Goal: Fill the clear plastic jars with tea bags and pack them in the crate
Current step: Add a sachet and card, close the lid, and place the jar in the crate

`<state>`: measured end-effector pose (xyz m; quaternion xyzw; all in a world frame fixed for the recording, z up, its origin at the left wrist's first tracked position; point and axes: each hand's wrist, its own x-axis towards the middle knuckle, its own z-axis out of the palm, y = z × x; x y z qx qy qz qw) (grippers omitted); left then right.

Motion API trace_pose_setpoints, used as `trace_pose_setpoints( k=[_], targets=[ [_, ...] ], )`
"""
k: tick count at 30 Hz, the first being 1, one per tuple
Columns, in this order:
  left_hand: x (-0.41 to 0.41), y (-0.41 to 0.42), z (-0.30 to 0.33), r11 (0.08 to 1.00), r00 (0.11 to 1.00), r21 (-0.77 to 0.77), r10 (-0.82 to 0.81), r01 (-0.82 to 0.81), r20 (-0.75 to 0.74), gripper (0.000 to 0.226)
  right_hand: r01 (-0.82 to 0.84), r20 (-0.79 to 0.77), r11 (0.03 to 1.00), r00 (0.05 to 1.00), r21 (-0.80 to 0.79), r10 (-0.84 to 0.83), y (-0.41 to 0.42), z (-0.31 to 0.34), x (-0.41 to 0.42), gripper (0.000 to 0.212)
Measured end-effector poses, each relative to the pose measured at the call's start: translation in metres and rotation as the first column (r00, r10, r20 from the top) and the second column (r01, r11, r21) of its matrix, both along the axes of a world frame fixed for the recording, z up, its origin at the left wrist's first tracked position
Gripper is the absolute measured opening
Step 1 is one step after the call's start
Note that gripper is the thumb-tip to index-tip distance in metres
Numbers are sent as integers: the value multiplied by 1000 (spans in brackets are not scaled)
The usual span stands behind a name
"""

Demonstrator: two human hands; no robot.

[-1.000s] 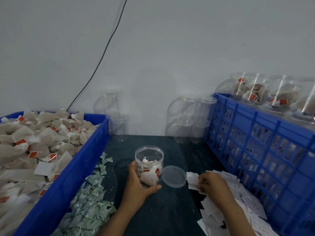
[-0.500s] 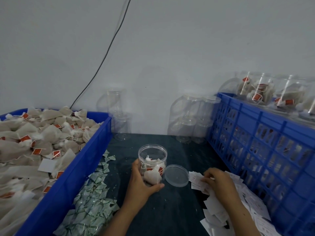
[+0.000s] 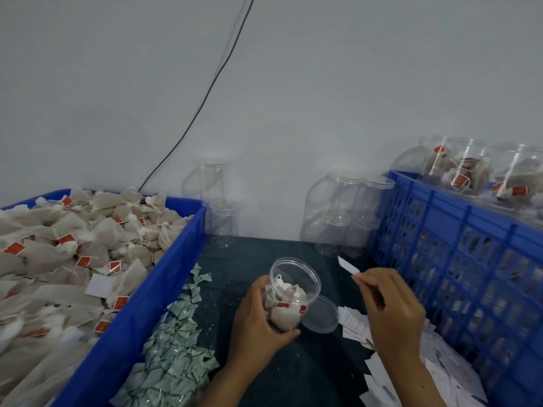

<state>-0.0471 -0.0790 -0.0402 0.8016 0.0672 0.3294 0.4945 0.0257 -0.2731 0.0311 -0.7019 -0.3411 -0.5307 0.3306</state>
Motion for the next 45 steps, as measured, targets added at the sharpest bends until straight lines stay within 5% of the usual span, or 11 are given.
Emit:
trace_pose_setpoints(
  k=[9,15,21,23,24,26,27,29,35,41,45],
  targets=[
    [0,-1,1,999,1000,30,16,-15,-10,99,-153,-4,912,986,-380,164,45,20,-28,16],
    [0,2,0,999,1000,36,10,-10,11,99,-240,-449,651,876,-720,-173,60,56,-10,11],
    [-1,1,2,996,1000,86,14,-14,4,99,-327,-477,472,845,-819,-243,66,61,-5,32],
    [-1,1,2,996,1000,85,21,-22,5,97,-362,-525,544,832,-757,-177,60,60,-2,35],
    [0,1,1,997,1000,76,29,-30,10,97,-394,-578,655,812,-645,-81,56,57,0,35],
    [0,2,0,998,999,44,44,-45,16,97,-438,-632,878,740,-191,232,47,46,3,41],
    [0,2,-1,999,999,24,46,-47,18,98,-411,-619,911,710,21,335,42,37,5,48],
    [1,3,-3,999,999,-10,48,-47,23,100,-311,-678,933,648,181,347,36,17,12,69],
    [2,6,-2,997,997,-18,76,-75,26,102,-292,-859,935,512,-203,-27,35,-44,28,123],
    [3,4,-4,995,996,-51,90,-90,3,109,-286,-882,929,465,-233,-78,37,-57,30,126],
    [4,3,-4,994,995,-34,101,-101,-5,103,-285,-857,942,516,-179,-7,35,-52,28,124]
  ],
)
